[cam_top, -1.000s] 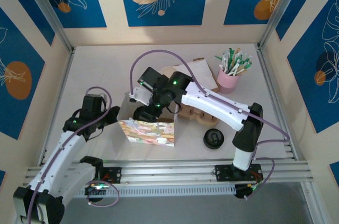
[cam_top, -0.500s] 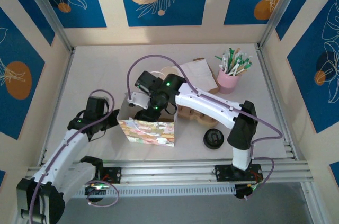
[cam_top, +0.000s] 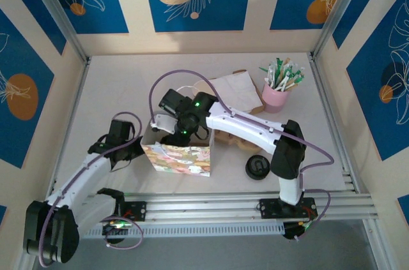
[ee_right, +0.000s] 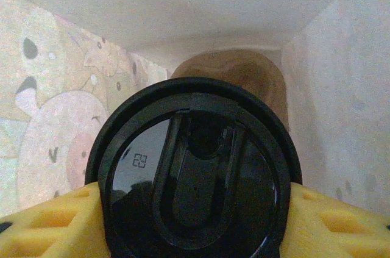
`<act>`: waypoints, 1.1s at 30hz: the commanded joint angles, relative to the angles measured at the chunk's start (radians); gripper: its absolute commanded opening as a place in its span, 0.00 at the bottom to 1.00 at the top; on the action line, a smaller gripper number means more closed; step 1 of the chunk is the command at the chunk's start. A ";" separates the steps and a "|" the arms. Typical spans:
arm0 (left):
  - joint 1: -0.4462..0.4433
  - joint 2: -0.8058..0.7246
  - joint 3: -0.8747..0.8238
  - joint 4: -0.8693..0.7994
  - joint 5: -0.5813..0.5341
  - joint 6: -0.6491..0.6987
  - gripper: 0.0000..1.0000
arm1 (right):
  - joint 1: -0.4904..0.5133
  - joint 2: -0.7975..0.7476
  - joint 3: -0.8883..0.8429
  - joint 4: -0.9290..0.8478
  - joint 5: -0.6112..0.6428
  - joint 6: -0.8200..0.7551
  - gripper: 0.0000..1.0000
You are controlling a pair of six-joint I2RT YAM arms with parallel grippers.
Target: Pack the takeout coffee
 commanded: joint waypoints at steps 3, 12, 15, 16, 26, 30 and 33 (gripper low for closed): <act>-0.009 0.032 -0.024 0.053 0.033 -0.011 0.57 | 0.009 0.049 -0.014 0.011 -0.040 -0.009 0.50; -0.012 0.022 -0.031 0.057 0.022 -0.011 0.57 | 0.013 0.072 -0.080 0.025 -0.016 -0.005 0.51; -0.010 0.020 -0.031 0.055 0.022 -0.011 0.57 | 0.015 0.063 -0.092 0.025 -0.020 0.006 0.51; -0.010 0.017 -0.031 0.054 0.020 -0.011 0.57 | 0.015 0.057 -0.094 0.030 -0.030 0.014 0.51; -0.011 0.009 -0.029 0.045 0.014 -0.008 0.57 | 0.020 0.005 -0.064 0.057 -0.006 0.024 0.52; -0.010 -0.005 -0.028 0.035 0.004 -0.005 0.58 | 0.021 -0.025 -0.036 0.059 0.011 0.039 0.52; -0.010 -0.016 -0.027 0.029 -0.003 -0.001 0.57 | 0.024 -0.049 -0.020 0.059 0.007 0.044 0.52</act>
